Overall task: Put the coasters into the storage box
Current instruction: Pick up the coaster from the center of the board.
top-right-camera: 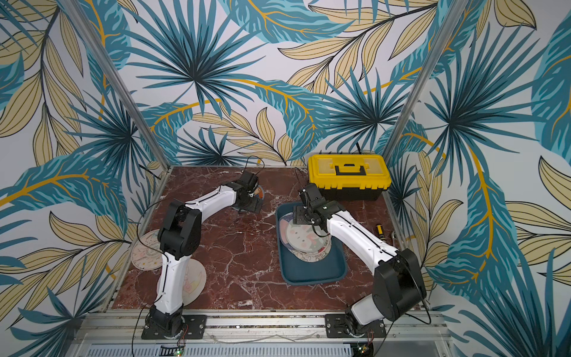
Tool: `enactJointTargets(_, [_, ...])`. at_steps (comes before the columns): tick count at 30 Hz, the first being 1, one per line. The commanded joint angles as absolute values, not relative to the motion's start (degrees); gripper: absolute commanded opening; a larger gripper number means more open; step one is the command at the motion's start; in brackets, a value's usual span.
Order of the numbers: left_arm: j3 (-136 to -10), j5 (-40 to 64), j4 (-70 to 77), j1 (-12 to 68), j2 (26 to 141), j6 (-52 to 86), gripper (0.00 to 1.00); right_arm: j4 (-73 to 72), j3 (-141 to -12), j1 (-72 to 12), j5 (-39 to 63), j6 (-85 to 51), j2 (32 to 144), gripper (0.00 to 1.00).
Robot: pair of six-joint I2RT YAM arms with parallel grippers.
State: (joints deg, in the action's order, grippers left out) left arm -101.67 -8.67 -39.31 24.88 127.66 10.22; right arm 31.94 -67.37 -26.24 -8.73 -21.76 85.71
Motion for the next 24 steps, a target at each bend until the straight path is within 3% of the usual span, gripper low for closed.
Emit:
enactJointTargets(1, [-105.2, -9.1, -39.9, 24.4, 129.2, 9.4, 1.00, 31.3, -66.3, -26.1, -7.8, -22.6, 85.6, 0.78])
enactJointTargets(19, [-111.3, -4.1, -45.5, 22.0, 134.5, 10.6, 1.00, 31.7, -67.6, -26.2, -7.7, -22.2, 86.8, 0.78])
enactJointTargets(24, [-111.0, -1.9, -45.9, 21.4, 134.9, 11.1, 0.92, 32.0, -68.0, -26.1, -7.7, -22.1, 87.4, 0.78])
